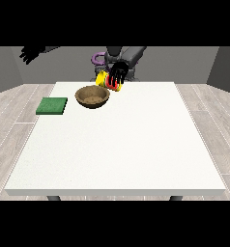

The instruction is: Pick the cup and pour the ball into the bowl, then pick the bowl and place it on the pad

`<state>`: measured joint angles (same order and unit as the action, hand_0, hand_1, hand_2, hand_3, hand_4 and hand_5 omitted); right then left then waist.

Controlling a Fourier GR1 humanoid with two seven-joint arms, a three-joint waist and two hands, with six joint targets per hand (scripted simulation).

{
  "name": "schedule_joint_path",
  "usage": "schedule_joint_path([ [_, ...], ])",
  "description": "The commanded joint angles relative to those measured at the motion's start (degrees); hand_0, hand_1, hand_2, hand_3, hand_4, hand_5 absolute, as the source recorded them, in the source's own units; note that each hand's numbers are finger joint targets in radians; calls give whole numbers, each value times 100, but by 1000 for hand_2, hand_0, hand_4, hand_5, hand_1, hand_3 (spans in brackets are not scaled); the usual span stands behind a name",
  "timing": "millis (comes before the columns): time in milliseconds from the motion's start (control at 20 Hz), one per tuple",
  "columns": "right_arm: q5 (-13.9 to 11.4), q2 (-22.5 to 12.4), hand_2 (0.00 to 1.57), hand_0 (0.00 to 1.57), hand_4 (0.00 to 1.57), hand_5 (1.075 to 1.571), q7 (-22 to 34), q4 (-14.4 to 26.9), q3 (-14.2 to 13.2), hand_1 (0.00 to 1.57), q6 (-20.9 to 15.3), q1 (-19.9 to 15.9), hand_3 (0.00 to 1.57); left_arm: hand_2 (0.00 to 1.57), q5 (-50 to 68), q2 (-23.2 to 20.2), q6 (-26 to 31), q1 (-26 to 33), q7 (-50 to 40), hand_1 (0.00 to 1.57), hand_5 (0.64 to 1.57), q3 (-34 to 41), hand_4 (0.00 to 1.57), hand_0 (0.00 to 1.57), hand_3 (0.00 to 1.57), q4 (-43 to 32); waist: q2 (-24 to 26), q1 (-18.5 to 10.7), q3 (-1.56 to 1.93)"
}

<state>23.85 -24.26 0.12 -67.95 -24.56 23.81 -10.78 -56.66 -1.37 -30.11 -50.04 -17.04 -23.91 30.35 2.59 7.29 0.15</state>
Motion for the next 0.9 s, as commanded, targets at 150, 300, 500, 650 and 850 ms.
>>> schedule_joint_path([
  [150, -145, 58, 0, 0, 694, 1556, 134, 126, 161, 0, -196, -312, 177, 1571, -1341, 86, 759, -918, -1479, 1456, 1557, -850, 1260, 1456, 1571, -447, 64, 133, -8],
  [300, -357, 461, 0, 0, 699, 1555, -9, 121, 428, 0, -413, -376, 293, 1571, -1611, 135, 1287, -843, -1818, 1453, 1569, -1354, 1090, 1453, 1571, -290, 244, 164, -10],
  [500, -313, 337, 0, 0, 691, 1553, 15, 543, 421, 0, -193, -552, 306, 1490, -1725, 136, 2286, -902, -2089, 608, 1571, -1892, 1027, 608, 1539, 263, 234, 229, -8],
  [650, -376, 557, 0, 0, 690, 1553, 99, 232, 631, 0, -392, -765, 324, 1235, -1764, 137, 2609, -699, -2250, 254, 1570, -2096, 1077, 254, 1557, 458, 77, 598, -14],
  [850, -461, 561, 0, 0, 706, 1550, 6, 248, 544, 0, -565, -453, 165, 1140, -1760, 137, 3167, -661, -1706, 0, 1571, -1984, 1119, 0, 1570, 787, 373, 243, -15],
])
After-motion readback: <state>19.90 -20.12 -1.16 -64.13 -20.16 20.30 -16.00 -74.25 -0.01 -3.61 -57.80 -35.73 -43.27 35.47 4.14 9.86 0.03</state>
